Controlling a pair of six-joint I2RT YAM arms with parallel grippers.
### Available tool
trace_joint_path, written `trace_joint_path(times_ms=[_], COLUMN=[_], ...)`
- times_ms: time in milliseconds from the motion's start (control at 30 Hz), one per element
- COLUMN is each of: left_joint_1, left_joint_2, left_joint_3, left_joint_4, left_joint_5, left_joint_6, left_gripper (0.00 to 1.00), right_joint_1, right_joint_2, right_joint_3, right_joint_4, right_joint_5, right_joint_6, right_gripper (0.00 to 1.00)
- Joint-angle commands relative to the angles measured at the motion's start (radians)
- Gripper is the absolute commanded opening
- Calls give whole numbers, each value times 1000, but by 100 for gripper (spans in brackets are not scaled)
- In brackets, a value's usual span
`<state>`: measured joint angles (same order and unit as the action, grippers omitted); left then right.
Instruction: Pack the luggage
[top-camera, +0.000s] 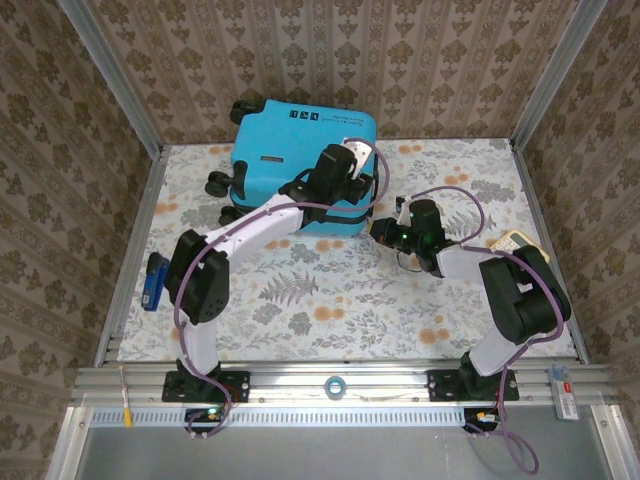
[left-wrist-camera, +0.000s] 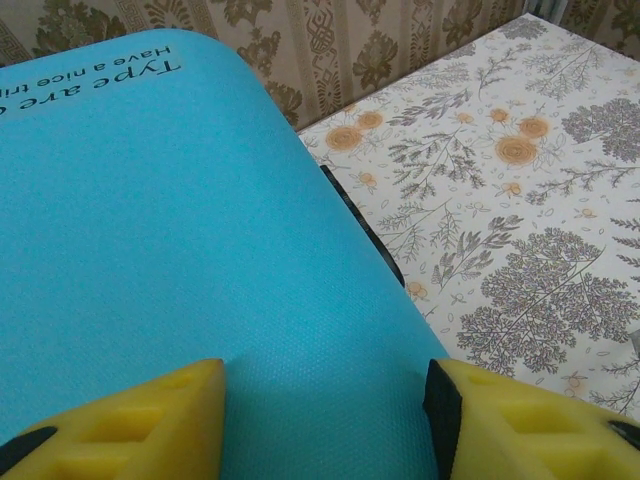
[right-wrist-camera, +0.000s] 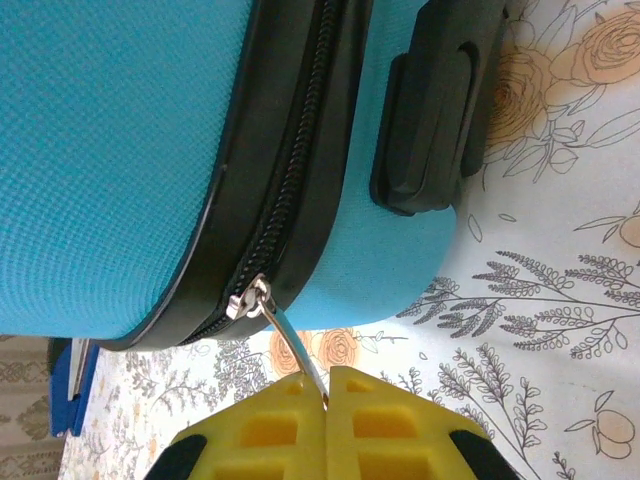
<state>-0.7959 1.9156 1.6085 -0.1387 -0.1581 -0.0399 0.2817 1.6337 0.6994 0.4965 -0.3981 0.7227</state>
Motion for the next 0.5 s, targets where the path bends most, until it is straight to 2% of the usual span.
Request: trace_joint_path(times_ms=[0, 133, 367, 467], left_joint_1=[-8, -5, 20, 28], left_joint_2=[64, 29, -134, -229], left_joint_3=[-120, -182, -348, -388], left_joint_4=[-441, -441, -478, -527], left_joint_5=[54, 60, 32, 22], left_joint_6=[6, 9, -5, -8], left_gripper=[54, 53, 52, 51], right_joint_1=[-33, 59, 228, 289], right_joint_2=[5, -57, -100, -146], right_joint_3=[6, -21, -105, -125], right_joint_4=[161, 126, 158, 112], right_joint_5=[151, 153, 126, 142], right_joint_6=[-69, -264, -386, -451], right_gripper=[0, 0, 0, 0])
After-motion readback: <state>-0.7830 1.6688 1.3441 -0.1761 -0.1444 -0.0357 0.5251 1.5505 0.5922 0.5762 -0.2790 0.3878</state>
